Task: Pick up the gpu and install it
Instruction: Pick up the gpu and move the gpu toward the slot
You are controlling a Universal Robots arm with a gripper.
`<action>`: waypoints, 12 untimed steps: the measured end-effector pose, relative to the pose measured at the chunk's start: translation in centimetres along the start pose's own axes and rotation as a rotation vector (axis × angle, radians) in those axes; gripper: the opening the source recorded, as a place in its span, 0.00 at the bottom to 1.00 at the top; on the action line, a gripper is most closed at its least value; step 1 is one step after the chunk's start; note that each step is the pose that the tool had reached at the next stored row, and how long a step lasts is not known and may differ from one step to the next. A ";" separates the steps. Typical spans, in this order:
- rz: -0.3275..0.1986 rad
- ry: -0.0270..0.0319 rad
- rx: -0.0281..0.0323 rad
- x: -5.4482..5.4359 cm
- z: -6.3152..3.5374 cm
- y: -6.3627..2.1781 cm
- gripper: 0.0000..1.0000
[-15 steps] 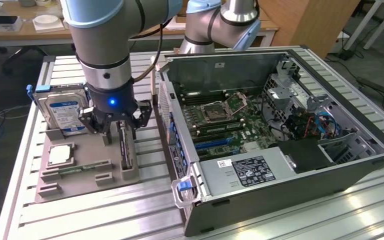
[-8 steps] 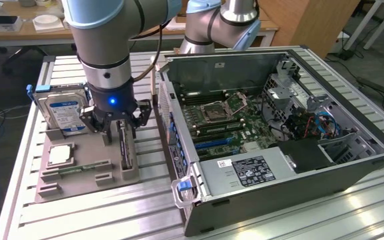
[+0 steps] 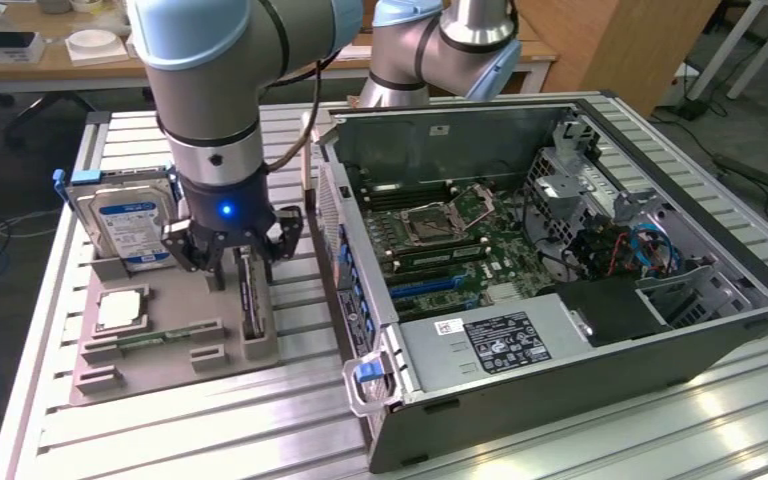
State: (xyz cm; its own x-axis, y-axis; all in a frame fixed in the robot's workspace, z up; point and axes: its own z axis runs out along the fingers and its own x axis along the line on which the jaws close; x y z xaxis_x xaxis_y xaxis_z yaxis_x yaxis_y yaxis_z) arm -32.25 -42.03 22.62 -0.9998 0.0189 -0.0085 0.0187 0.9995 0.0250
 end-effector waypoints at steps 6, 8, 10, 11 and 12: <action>0.000 0.0003 0.0003 0.0 0.52 0.04 0.59; 0.000 0.0002 0.0007 0.0 0.66 0.03 0.59; 0.000 0.0004 0.0010 0.0 0.73 0.03 0.59; 0.000 0.0005 0.0010 0.0 0.73 0.03 0.59; 0.000 0.0004 0.0009 0.0 0.74 0.03 0.59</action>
State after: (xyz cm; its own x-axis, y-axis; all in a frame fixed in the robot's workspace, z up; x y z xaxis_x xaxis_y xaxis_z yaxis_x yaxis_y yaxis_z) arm -32.26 -41.99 21.89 -0.9998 0.0190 -0.0081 0.0188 0.9995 0.0240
